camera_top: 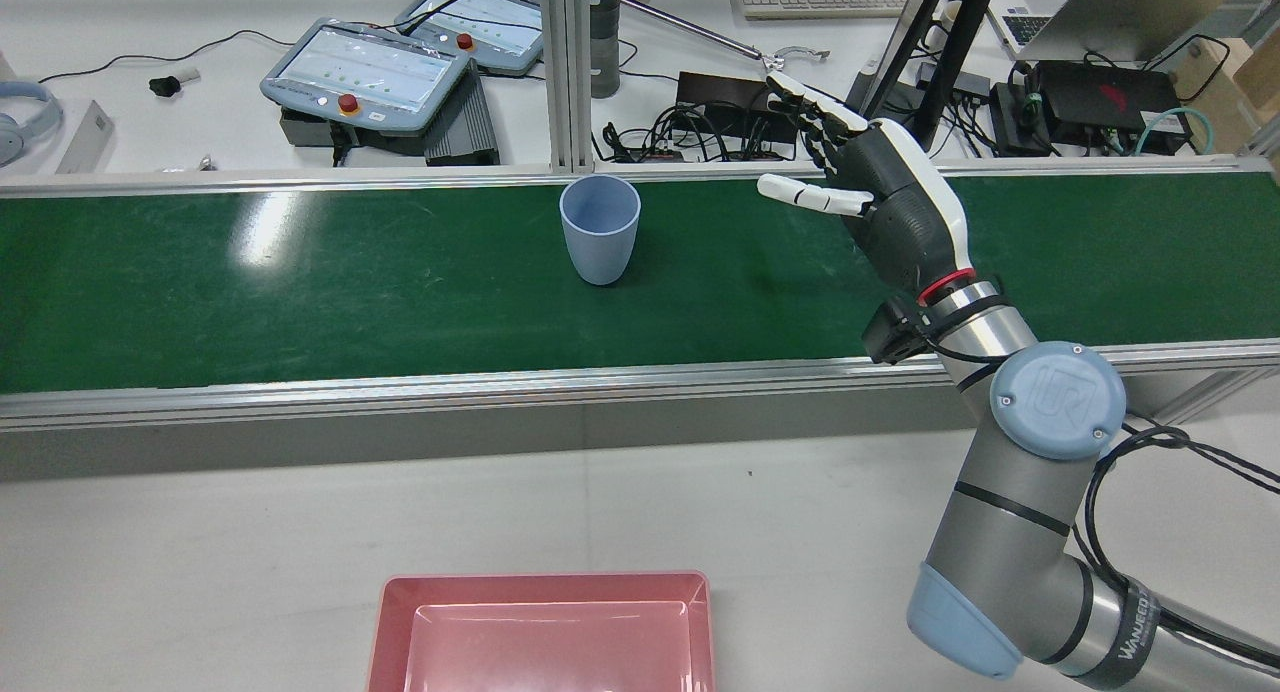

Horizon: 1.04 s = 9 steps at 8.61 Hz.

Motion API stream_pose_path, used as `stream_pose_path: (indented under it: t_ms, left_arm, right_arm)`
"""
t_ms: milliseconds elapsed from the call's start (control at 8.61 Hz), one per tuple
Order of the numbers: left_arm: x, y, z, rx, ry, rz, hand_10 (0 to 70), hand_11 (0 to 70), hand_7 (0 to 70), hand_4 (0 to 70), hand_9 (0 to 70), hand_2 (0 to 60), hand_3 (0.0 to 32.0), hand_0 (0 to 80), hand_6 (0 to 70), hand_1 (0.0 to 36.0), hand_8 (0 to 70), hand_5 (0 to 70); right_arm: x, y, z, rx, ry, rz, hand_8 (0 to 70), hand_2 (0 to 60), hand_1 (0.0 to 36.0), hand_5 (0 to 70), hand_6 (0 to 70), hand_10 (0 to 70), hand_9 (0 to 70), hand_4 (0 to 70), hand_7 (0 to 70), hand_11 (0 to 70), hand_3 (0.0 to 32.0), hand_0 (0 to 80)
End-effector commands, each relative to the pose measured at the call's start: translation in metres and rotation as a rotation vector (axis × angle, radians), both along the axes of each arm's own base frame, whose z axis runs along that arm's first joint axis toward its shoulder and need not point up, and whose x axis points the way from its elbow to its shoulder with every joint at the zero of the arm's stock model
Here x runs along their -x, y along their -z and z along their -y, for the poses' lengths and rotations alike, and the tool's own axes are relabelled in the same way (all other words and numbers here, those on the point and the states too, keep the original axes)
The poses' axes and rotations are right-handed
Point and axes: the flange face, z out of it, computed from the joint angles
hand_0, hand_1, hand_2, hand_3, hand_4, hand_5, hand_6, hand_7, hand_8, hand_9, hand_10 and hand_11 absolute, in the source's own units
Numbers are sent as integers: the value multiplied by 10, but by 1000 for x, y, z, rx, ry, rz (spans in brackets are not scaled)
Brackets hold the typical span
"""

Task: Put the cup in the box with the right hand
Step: 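Lower the right hand toward the belt beside the light blue cup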

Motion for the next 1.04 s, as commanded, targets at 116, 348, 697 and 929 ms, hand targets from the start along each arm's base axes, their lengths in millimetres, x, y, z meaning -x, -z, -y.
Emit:
stream_pose_path:
  t_ms: [116,348,697,929]
  left_arm:
    - [0,0,0,0,1,0,0,0,0,0,0,0,0,0,0,0,0,0]
    - [0,0,0,0,0,0,0,0,0,0,0,0,0,0,0,0,0,0]
    - [0,-1,0,1,0,0,0,0,0,0,0,0,0,0,0,0,0,0]
    - [0,0,0,0,0,0,0,0,0,0,0,0,0,0,0,0,0,0]
  right_arm:
    - [27,7,-13,-13,42,-26,0,294,305,71,7,0,0,0,0,0,0,535]
    - [31,7,-16,-14,49,-27,0,217,266,61,0,0,0,0,0,0,0,516]
    - [32,4,-17,-12,52,-32,0,146,227,52,0,0,0,0,0,0,0,496]
    - [32,4,-17,-12,53,-35,0,90,212,48,0,0,0,0,0,0,0,498]
